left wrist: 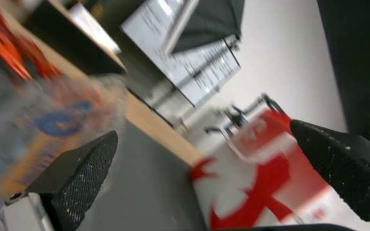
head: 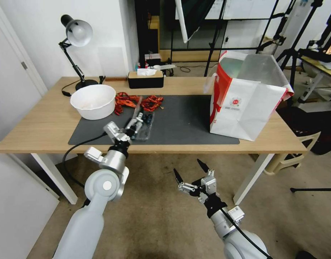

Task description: Close the takeout container lid, then place the container into the takeout bag.

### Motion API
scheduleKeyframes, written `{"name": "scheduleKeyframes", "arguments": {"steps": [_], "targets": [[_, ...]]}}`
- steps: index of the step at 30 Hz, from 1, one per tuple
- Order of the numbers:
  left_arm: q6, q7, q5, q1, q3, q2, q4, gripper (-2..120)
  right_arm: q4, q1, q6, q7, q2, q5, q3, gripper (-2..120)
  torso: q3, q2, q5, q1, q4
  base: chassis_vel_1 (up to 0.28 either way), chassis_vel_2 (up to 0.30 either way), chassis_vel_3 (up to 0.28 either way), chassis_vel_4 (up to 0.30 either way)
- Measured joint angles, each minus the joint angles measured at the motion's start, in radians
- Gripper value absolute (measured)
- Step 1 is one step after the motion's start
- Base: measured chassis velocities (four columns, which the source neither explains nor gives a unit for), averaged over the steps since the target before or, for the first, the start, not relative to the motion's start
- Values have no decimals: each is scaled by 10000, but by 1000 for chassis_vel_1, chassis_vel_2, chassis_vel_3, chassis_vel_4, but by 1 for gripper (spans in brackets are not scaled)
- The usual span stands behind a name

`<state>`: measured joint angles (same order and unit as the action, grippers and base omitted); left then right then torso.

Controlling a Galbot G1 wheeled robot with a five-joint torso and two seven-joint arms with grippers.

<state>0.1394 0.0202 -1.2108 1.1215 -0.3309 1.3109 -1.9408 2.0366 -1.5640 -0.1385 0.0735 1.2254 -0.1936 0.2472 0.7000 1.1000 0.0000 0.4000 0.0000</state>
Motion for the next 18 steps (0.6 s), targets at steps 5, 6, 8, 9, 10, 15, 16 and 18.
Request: {"name": "scheduleKeyframes", "arguments": {"steps": [5,6,8,9,10,15,16,18], "targets": [[987,729,-1084,-318,37,-59,36,100,0,5,0,-1,46,10,-9,100,0,0,-1,0,0,0,0,0,0],[1244,1180,-1476,-420,9,-59,41,100,-3,7,1,0,66,12,-29,100,0,0,0,0,0,0,0,0,0],[1440,1453,-1702,-471,-17,-59,44,100,-3,16,12,4,82,6,-44,100,0,0,0,0,0,0,0,0,0],[1584,1635,-1797,-501,-24,-59,46,100,-3,32,27,8,87,-17,-53,100,0,0,0,0,0,0,0,0,0],[1740,1885,-1843,-540,-11,-61,84,98,4,81,66,20,97,-93,-77,100,0,0,0,0,0,0,0,0,0],[1805,2436,-1823,-623,61,-56,176,88,129,197,244,81,100,-383,-110,100,0,0,0,0,0,0,0,0,0],[1805,2576,-1817,-643,62,-50,185,83,221,235,339,132,88,-598,-111,100,0,0,0,0,0,0,0,0,0],[1805,2659,-1801,-654,62,-46,188,79,293,267,410,185,72,-766,-110,100,0,0,0,0,1,0,0,0,0]]}}
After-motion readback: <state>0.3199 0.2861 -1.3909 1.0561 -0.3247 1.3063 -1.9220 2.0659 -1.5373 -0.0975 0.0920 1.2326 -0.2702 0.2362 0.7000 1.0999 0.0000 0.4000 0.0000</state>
